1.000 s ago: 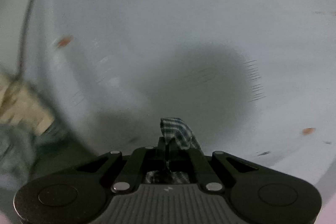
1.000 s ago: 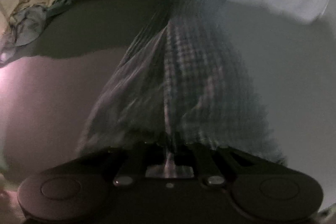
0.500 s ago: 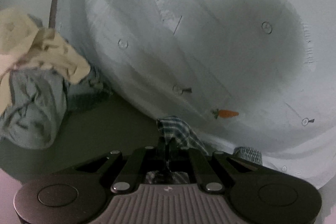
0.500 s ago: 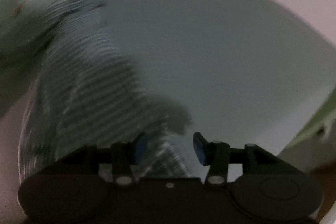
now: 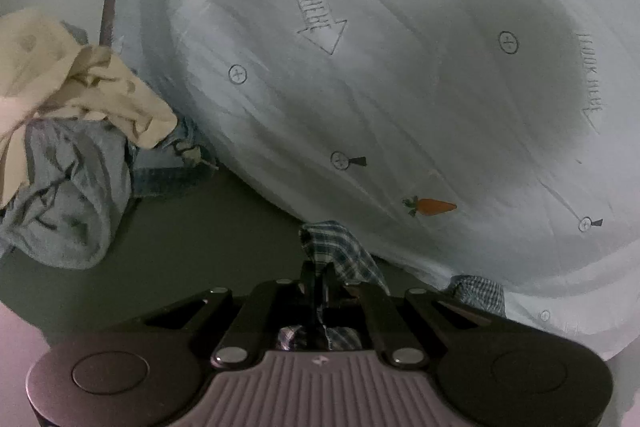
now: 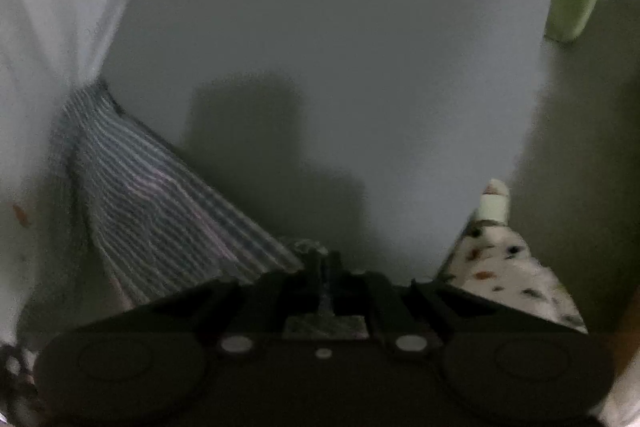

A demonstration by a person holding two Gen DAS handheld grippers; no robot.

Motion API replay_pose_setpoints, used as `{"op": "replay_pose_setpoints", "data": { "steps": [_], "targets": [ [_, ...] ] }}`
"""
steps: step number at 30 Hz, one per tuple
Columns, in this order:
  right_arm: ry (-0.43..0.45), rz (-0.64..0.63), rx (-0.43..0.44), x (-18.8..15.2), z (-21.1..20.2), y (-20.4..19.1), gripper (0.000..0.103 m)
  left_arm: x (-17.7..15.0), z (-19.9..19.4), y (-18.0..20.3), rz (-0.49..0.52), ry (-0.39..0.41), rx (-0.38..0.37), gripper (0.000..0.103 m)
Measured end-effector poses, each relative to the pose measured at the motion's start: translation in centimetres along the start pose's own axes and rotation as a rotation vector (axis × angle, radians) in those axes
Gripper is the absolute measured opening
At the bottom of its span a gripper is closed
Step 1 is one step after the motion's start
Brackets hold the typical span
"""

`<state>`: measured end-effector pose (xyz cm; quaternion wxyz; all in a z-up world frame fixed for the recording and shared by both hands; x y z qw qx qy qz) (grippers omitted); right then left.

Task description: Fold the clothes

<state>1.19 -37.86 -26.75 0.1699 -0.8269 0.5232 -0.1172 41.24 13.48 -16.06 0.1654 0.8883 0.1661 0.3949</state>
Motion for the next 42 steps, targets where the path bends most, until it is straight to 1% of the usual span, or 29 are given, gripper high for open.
{"op": "replay_pose_setpoints", "data": {
  "steps": [2,3,4,6,9,11,12,15,18,20,22,23,25,26,27,29,30,31,32,33,34,35,36,37,40,42],
  "targets": [
    [0.022,-0.079,-0.142,0.4,-0.1,-0.6,0.012,-0.3,-0.2,0.2,-0.004,-0.001,0.004,0.003],
    [0.041,-0.113,-0.184,0.7,-0.5,-0.8,0.017,-0.5,-0.3,0.3,-0.003,-0.002,0.006,0.003],
    [0.069,-0.137,-0.202,1.0,-1.0,-1.1,0.023,-0.7,-0.6,0.4,-0.004,-0.002,0.008,0.003],
    [0.116,-0.196,-0.206,1.5,-1.8,-2.0,0.031,-0.9,-1.2,0.9,-0.008,-0.004,-0.003,0.003],
    [0.19,-0.343,-0.222,2.4,-2.1,-4.9,0.039,-0.8,-3.0,2.4,-0.015,0.014,-0.06,0.002],
    [0.219,-0.49,-0.201,3.1,-1.2,-8.1,0.041,-0.4,-4.8,4.3,0.01,0.053,-0.101,0.002],
    [0.227,-0.56,-0.176,3.4,-0.7,-9.9,0.044,-0.1,-6.1,5.5,0.026,0.081,-0.124,0.002],
    [0.256,-0.748,-0.054,4.6,0.5,-15.5,0.052,0.9,-9.7,9.2,0.057,0.17,-0.198,0.002],
    [0.32,-0.931,0.03,6.6,1.6,-21.3,0.053,1.6,-12.8,12.7,0.108,0.261,-0.22,0.003],
    [0.387,-1.064,0.049,8.6,2.3,-24.5,0.054,1.8,-14.1,14.6,0.125,0.312,-0.21,0.003],
    [0.474,-1.237,0.043,10.8,3.9,-28.4,0.052,1.7,-14.5,15.5,0.112,0.334,-0.195,0.003],
    [0.516,-1.334,0.04,11.5,4.6,-29.9,0.05,1.5,-14.5,15.7,0.101,0.342,-0.181,0.003],
    [0.564,-1.547,0.049,13.1,7.2,-33.0,0.041,0.9,-14.4,16.0,0.08,0.359,-0.137,0.003],
    [0.582,-1.641,0.058,14.1,8.5,-34.6,0.041,0.6,-14.2,16.0,0.068,0.368,-0.109,0.003],
    [0.601,-1.717,0.069,14.9,9.6,-36.0,0.043,0.3,-14.0,15.9,0.062,0.373,-0.088,0.003],
    [0.662,-1.845,0.057,16.2,12.2,-38.7,0.063,-0.3,-13.2,15.7,0.033,0.368,-0.043,0.002],
    [0.686,-1.896,0.043,16.5,13.5,-39.7,0.079,-0.6,-12.7,15.5,0.023,0.365,-0.025,0.002],
    [0.685,-1.952,0.036,16.7,14.7,-40.4,0.081,-0.9,-12.1,15.4,0.015,0.362,-0.007,0.002],
    [0.659,-1.996,0.023,16.9,16.1,-41.0,0.081,-1.1,-11.5,15.2,0.007,0.359,0.011,0.002],
    [0.616,-2.022,0.006,17.3,17.3,-41.4,0.076,-1.4,-10.8,14.9,-0.011,0.348,0.017,0.002],
    [0.559,-2.041,-0.005,17.8,18.3,-41.7,0.037,-1.6,-10.3,14.4,-0.033,0.336,0.015,0.002],
    [0.487,-2.033,-0.016,18.6,18.9,-41.9,0.003,-1.7,-9.8,14.1,-0.054,0.328,0.015,0.002],
    [0.447,-1.988,-0.014,19.6,18.7,-41.9,0.001,-1.9,-9.5,13.7,-0.075,0.324,0.021,0.002],
    [0.444,-1.923,0.018,20.6,17.8,-41.7,0.001,-2.1,-9.3,13.2,-0.093,0.323,0.032,0.002],
    [0.456,-1.709,0.088,24.3,13.8,-41.2,0.001,-2.3,-9.1,11.6,-0.132,0.319,0.056,0.002],
    [0.466,-1.581,0.123,27.3,11.3,-41.6,0.001,-2.3,-8.4,10.4,-0.164,0.3,0.067,0.002]
  ]
}}
Point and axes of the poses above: each gripper's, at about its wrist camera, not at the fingertips, and z roughly the way its jaws point, y to its right, x to its top, the point moved 3 cm from there along z, roughly the way its jaws point, and after that the axes turned 8 degrees about -y, right-handed, at the moved point
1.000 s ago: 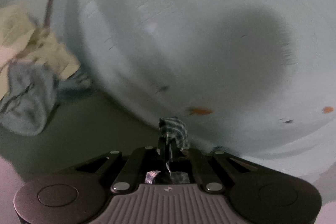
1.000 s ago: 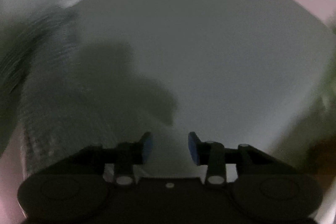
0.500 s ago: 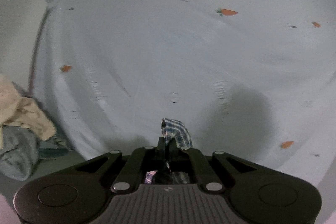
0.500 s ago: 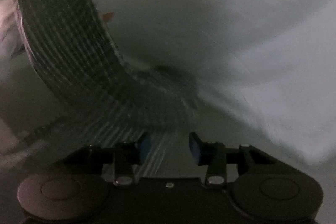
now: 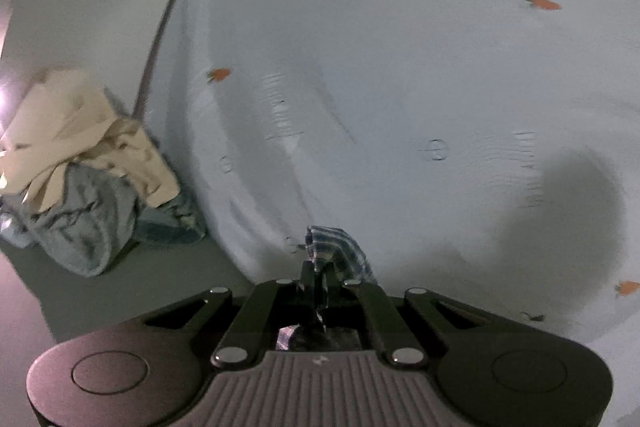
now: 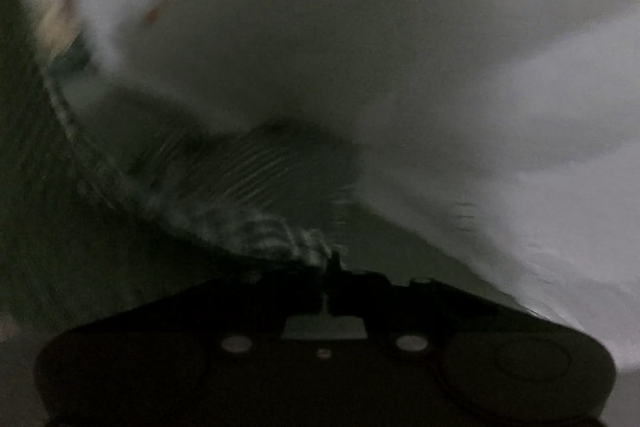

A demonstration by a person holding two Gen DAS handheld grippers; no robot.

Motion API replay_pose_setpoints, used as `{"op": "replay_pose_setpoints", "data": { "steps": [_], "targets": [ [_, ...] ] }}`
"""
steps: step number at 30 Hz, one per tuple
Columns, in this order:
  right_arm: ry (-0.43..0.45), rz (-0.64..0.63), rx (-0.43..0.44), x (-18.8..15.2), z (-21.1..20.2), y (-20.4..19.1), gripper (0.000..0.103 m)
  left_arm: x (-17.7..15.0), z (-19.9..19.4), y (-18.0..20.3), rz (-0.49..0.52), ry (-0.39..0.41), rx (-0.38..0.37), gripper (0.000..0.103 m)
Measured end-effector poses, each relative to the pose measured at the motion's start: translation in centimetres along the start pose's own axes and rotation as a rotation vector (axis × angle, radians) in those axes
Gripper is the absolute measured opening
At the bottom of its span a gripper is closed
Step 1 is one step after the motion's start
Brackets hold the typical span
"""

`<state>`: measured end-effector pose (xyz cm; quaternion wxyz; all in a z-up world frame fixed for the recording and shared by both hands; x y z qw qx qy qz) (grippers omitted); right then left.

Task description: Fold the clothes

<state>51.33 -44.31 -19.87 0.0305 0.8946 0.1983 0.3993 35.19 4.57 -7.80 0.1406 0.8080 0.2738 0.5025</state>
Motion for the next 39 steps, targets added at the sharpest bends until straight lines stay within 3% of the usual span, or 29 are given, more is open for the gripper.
{"op": "replay_pose_setpoints", "data": {
  "steps": [2,5,6,7,8,11,14,17,20,23,25,30,34,39],
  "targets": [
    [0.001,0.066,-0.015,1.2,-0.5,2.0,0.002,-0.2,1.0,-1.0,-0.031,-0.024,-0.001,0.002],
    [-0.097,0.005,-0.066,2.8,2.4,2.6,0.007,-1.5,3.0,-2.2,-0.024,-0.065,0.042,0.002],
    [-0.162,-0.022,-0.086,2.9,4.1,2.3,0.017,-2.1,3.8,-2.6,-0.011,-0.078,0.072,0.002],
    [-0.211,-0.032,-0.126,2.8,5.8,2.1,0.037,-2.6,4.8,-3.3,-0.014,-0.103,0.087,0.002],
    [-0.234,-0.019,-0.18,2.5,7.0,1.9,0.044,-3.2,5.8,-4.0,-0.02,-0.129,0.099,0.002],
    [-0.207,0.08,-0.222,1.0,6.8,1.4,0.044,-4.4,8.2,-6.3,-0.052,-0.194,0.133,0.002],
    [-0.138,0.219,-0.223,-0.9,2.6,0.2,0.046,-4.4,9.4,-7.9,-0.058,-0.205,0.156,0.002],
    [-0.106,0.309,-0.192,-3.7,-1.1,-2.5,0.047,-3.7,9.7,-8.5,-0.047,-0.198,0.16,0.002],
    [-0.12,0.385,-0.105,-6.4,-2.9,-6.0,0.046,-3.0,9.9,-8.4,-0.037,-0.195,0.156,0.002],
    [-0.146,0.383,0.009,-8.7,-3.7,-9.6,0.031,-2.5,10.2,-8.2,-0.029,-0.189,0.149,0.002],
    [-0.226,0.337,0.032,-10.0,-2.7,-11.5,0.023,-2.2,10.2,-7.9,-0.016,-0.186,0.142,0.002],
    [-0.287,0.266,-0.038,-9.8,-3.7,-13.2,0.024,-0.4,9.4,-6.6,0.0,-0.162,0.079,0.002],
    [-0.246,0.289,0.019,-10.3,-10.1,-13.9,0.027,0.9,8.4,-5.0,0.027,-0.141,0.016,0.002],
    [-0.347,0.262,0.126,-14.7,-12.9,-19.0,0.025,0.9,6.5,-4.2,0.04,-0.129,-0.06,0.002]
  ]
}}
Point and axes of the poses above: each gripper's, at about its wrist camera, not at the fingertips, and z roughly the way its jaws point, y to its right, x to its top, the point moved 3 cm from there along z, roughly the way its jaws point, and after that the axes turned 8 degrees about -y, right-handed, at the moved point
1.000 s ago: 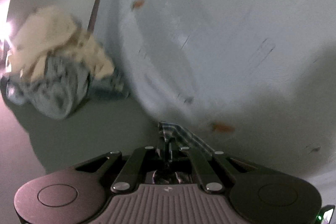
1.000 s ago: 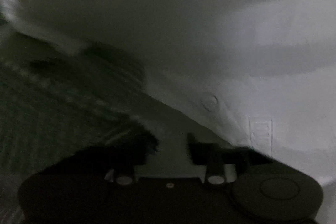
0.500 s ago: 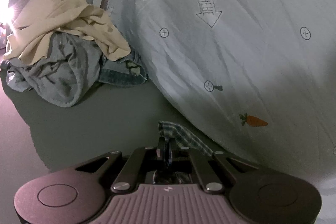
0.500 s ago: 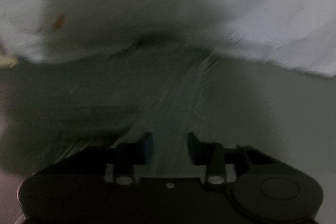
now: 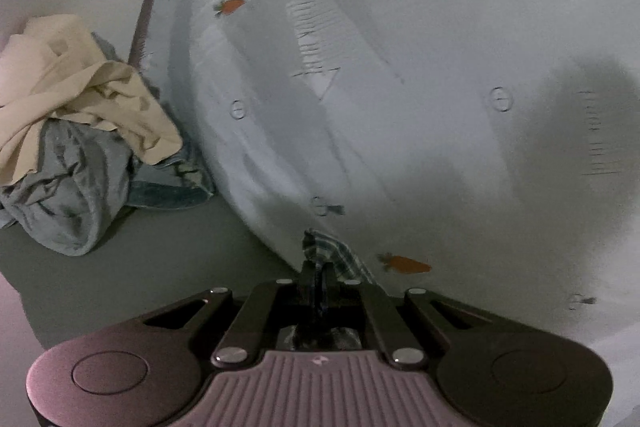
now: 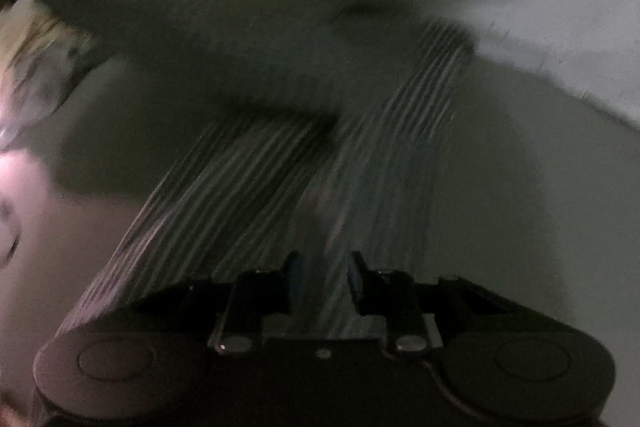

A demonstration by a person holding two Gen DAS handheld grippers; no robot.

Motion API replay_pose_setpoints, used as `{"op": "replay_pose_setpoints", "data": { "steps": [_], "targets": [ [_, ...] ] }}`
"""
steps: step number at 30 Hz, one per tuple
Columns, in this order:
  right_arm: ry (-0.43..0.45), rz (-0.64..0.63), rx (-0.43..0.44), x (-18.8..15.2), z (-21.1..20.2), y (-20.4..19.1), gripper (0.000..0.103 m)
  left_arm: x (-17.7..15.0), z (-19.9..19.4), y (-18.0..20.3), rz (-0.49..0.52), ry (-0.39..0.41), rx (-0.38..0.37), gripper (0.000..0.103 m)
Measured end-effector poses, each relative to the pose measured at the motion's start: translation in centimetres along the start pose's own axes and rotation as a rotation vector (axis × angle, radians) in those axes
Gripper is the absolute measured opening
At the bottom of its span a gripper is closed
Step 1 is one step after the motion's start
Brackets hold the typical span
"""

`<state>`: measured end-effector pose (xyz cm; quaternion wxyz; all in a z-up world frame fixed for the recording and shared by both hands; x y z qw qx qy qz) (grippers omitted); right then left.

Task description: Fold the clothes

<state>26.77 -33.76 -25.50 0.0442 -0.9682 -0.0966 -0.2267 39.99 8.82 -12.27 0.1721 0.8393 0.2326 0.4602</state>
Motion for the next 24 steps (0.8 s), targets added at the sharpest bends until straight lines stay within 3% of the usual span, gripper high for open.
{"op": "replay_pose_setpoints", "data": {
  "steps": [2,3,5,8,11,13,15,17,20,24],
  "targets": [
    [-0.111,0.04,0.064,-3.3,1.8,-1.7,0.025,-0.3,-0.9,0.1,0.018,0.003,-0.031,0.002],
    [-0.125,0.047,0.069,-4.8,2.1,-2.6,0.027,-0.4,-1.3,0.3,0.032,0.0,-0.05,0.002],
    [-0.083,0.04,0.035,-6.4,1.1,-4.3,0.029,-0.5,-2.2,0.5,0.057,-0.006,-0.11,0.003],
    [-0.058,0.148,0.037,-6.9,-0.2,-4.4,0.029,-0.6,-3.9,1.9,0.133,-0.005,-0.199,0.003],
    [0.01,0.253,0.013,-7.7,-2.5,-3.3,0.029,-1.5,-7.4,5.1,0.313,-0.002,-0.277,0.003],
    [0.048,0.315,-0.017,-8.3,-3.9,-2.2,0.029,-3.3,-10.6,7.4,0.44,-0.005,-0.391,0.003],
    [0.077,0.403,-0.03,-8.9,-4.9,-0.7,0.029,-6.2,-13.3,9.6,0.573,-0.065,-0.52,0.003],
    [0.102,0.5,-0.038,-9.7,-5.7,0.8,0.029,-10.8,-15.2,11.7,0.761,-0.144,-0.588,0.003],
    [0.127,0.619,-0.04,-11.6,-6.7,2.6,0.029,-19.2,-15.7,12.8,1.018,-0.307,-0.609,0.008],
    [0.121,0.723,-0.044,-13.6,-6.7,3.8,0.031,-30.9,-12.8,11.3,1.235,-0.638,-0.576,0.014]
  ]
}}
Point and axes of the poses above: each gripper's, at about its wrist camera, not at the fingertips, and z roughly the way its jaws point, y to its right, x to its top, the point moved 3 cm from there along z, roughly the way its jaws point, and after that the axes turned 8 degrees about -y, right-handed, at the moved point
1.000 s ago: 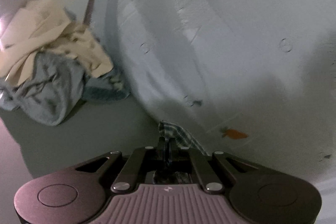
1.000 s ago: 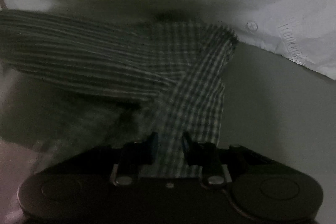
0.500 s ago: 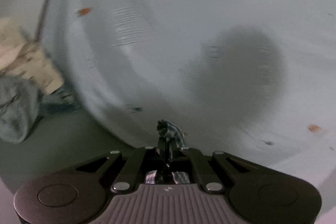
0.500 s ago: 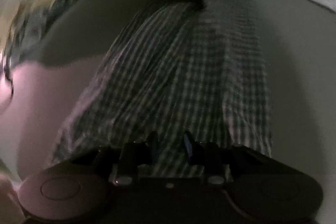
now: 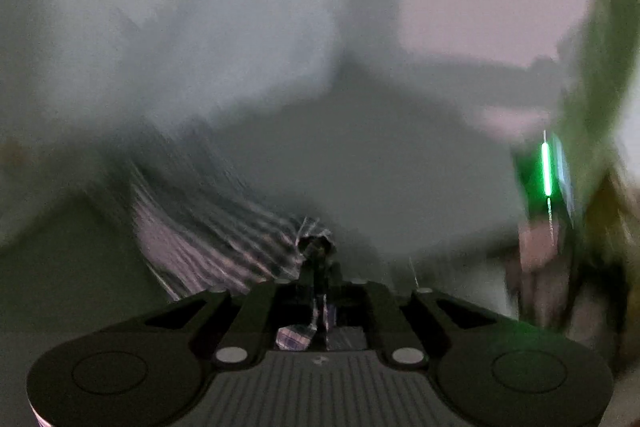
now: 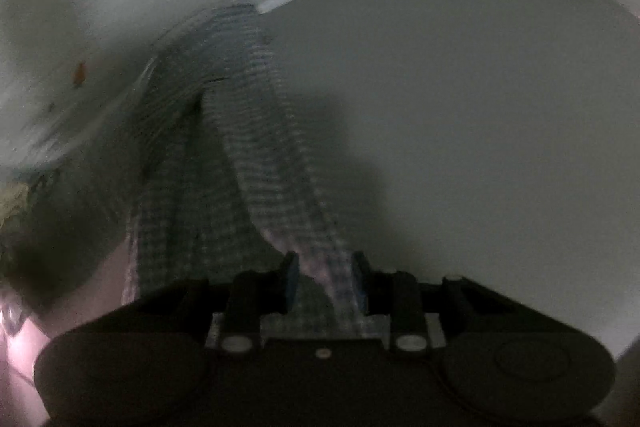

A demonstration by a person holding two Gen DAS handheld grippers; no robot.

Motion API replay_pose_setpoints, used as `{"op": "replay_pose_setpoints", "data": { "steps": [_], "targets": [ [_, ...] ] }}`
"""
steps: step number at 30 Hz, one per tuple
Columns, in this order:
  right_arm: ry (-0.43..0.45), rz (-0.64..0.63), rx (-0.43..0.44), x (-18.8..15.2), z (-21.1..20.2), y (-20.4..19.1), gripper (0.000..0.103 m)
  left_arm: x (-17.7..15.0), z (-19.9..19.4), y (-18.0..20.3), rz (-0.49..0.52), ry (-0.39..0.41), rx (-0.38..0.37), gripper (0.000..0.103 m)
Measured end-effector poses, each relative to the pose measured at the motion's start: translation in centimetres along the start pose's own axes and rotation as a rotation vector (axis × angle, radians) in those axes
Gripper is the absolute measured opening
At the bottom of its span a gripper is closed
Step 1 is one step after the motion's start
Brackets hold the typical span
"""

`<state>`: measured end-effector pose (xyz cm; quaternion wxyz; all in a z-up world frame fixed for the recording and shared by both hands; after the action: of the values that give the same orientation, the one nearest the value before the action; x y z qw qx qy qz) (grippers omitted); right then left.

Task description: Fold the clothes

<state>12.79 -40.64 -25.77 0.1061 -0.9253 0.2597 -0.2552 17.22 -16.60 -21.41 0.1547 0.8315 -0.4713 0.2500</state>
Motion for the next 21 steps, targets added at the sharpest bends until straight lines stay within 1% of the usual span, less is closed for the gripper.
{"op": "replay_pose_setpoints", "data": {
  "steps": [2,4,5,6,7,8,9,10,11,13,14,15,17,18,19,21],
  "targets": [
    [-0.012,0.032,0.008,-0.4,0.4,0.5,0.032,-2.1,4.5,1.5,0.01,-0.134,-0.043,0.015],
    [-0.024,0.038,0.024,-0.9,0.8,0.4,0.036,-3.3,6.0,2.0,-0.013,-0.193,-0.054,0.016],
    [-0.028,0.034,0.041,-1.0,0.9,0.1,0.037,-3.6,5.8,2.0,-0.032,-0.187,-0.063,0.021],
    [-0.034,0.031,0.064,-1.2,1.1,-0.3,0.04,-3.8,5.4,1.9,-0.052,-0.176,-0.073,0.028],
    [-0.042,0.029,0.09,-1.4,1.3,-0.6,0.042,-4.0,4.7,1.7,-0.082,-0.153,-0.087,0.032],
    [-0.05,0.026,0.116,-1.5,1.6,-1.0,0.044,-4.0,4.0,1.2,-0.119,-0.127,-0.103,0.039],
    [-0.06,0.02,0.141,-1.6,2.2,-1.4,0.048,-4.1,3.4,0.8,-0.158,-0.103,-0.115,0.04],
    [-0.069,0.015,0.165,-1.7,2.7,-1.8,0.05,-4.1,2.8,0.0,-0.202,-0.084,-0.114,0.04],
    [-0.079,0.004,0.186,-1.8,3.2,-2.3,0.05,-4.2,2.5,-0.6,-0.242,-0.071,-0.105,0.04],
    [-0.109,-0.043,0.211,-2.2,4.4,-3.6,0.058,-4.5,2.2,-2.3,-0.338,-0.058,-0.077,0.04],
    [-0.13,-0.08,0.202,-2.5,5.2,-4.5,0.058,-4.7,2.1,-3.1,-0.385,-0.054,-0.067,0.04],
    [-0.147,-0.125,0.17,-2.8,6.1,-5.3,0.056,-5.0,2.0,-3.9,-0.434,-0.051,-0.061,0.04],
    [-0.179,-0.223,0.101,-3.5,7.3,-6.9,0.022,-5.6,1.9,-5.4,-0.522,-0.048,-0.058,0.04],
    [-0.189,-0.291,0.062,-3.9,7.3,-7.8,0.005,-5.8,1.9,-6.0,-0.551,-0.047,-0.053,0.04],
    [-0.198,-0.329,0.038,-4.1,7.2,-8.3,0.005,-6.0,1.6,-6.6,-0.57,-0.045,-0.042,0.04],
    [-0.22,-0.31,0.04,-4.4,6.7,-8.1,0.005,-6.1,1.5,-7.4,-0.578,-0.042,-0.014,0.04]
  ]
}}
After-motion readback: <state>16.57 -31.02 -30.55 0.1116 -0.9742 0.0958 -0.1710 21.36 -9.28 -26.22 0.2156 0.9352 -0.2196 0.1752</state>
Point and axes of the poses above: each gripper's, at about its wrist camera, not at the fingertips, and z roughly the way its jaws point, y to its right, x to its top, the point moved 3 cm from there along z, roughly the way its jaws point, and after that the axes turned 8 degrees about -y, right-handed, at the moved point
